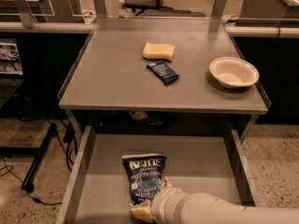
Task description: Pick blue chip bag from top drawer and place on counter
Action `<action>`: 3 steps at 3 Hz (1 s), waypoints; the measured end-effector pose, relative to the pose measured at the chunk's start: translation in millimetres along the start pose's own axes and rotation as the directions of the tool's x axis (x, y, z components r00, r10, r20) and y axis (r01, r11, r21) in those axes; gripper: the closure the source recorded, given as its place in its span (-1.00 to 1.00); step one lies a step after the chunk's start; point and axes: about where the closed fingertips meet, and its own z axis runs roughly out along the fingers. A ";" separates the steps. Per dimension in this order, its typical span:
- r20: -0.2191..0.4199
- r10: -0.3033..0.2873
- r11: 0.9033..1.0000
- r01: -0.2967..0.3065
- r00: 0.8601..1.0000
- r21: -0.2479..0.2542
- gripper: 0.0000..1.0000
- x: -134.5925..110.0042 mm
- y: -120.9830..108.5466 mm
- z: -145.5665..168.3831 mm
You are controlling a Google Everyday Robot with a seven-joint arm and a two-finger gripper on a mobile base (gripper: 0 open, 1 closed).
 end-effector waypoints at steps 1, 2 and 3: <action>0.000 0.000 1.000 0.000 1.000 0.000 0.92 0.0 0.0 0.0; 0.000 0.000 1.000 0.000 1.000 0.000 1.00 0.0 0.0 0.0; 0.000 0.000 1.000 0.000 1.000 0.000 1.00 -5.5 0.4 -6.5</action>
Offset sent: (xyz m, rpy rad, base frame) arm 0.0000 0.0000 0.0000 0.0000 0.0000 0.0000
